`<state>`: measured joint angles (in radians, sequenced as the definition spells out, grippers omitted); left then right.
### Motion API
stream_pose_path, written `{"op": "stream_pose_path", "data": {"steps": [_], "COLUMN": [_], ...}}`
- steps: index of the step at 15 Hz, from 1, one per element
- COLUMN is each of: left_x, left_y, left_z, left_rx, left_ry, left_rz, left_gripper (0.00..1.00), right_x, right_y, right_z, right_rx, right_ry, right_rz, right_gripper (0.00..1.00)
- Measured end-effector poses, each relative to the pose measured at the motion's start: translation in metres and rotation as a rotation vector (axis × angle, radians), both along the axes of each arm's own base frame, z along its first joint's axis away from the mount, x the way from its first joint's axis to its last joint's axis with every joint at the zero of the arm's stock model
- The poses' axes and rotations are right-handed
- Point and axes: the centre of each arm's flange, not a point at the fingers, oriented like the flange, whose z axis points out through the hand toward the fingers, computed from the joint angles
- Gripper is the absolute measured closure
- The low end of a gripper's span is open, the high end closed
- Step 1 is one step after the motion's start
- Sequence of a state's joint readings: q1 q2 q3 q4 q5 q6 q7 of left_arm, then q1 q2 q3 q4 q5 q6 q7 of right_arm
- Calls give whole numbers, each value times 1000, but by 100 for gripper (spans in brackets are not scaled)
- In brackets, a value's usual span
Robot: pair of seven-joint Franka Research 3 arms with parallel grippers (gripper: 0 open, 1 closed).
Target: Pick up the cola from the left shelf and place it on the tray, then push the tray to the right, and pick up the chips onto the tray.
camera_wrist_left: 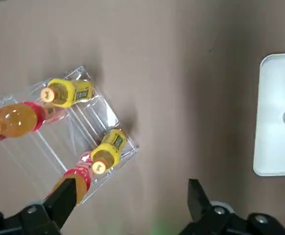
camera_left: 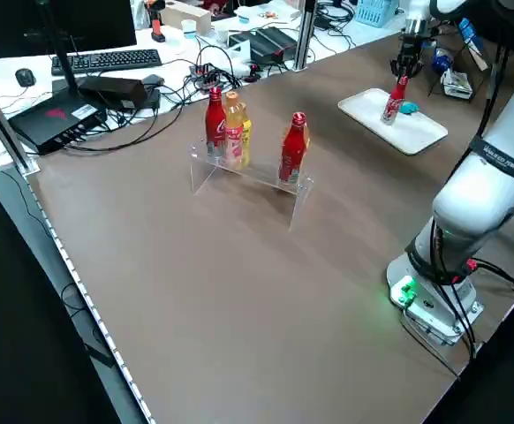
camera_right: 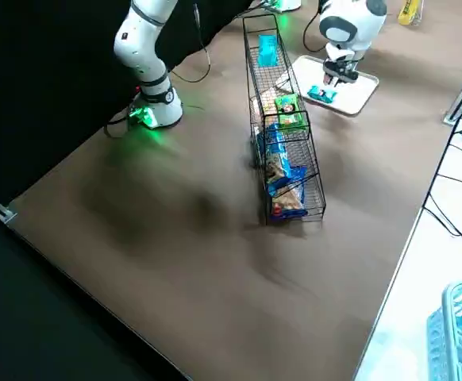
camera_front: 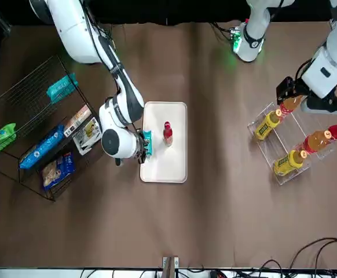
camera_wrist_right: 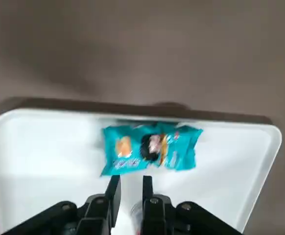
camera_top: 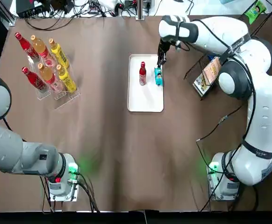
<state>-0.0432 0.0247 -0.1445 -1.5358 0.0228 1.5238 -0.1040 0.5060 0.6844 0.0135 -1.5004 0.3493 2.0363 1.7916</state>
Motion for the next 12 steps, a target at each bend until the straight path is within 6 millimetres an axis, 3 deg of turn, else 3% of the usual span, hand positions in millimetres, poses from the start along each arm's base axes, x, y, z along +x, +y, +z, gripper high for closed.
{"op": "stream_pose_path", "data": {"steps": [4,5,12], "left_x": [-1,0,2], "left_y": [19,29,40], "left_z": [-3,-4,-4], "left_rx": [5,5,4], "left_ry": [18,21,17], "left_rz": [16,26,46], "left_gripper": [0,0,0], "right_x": [16,25,39], "right_y": [-10,-34,-152], "right_z": [59,94,208], "right_rx": [37,63,173], "right_ry": [-71,-104,-238], "right_rz": [83,149,525], "right_gripper": [75,75,75]}}
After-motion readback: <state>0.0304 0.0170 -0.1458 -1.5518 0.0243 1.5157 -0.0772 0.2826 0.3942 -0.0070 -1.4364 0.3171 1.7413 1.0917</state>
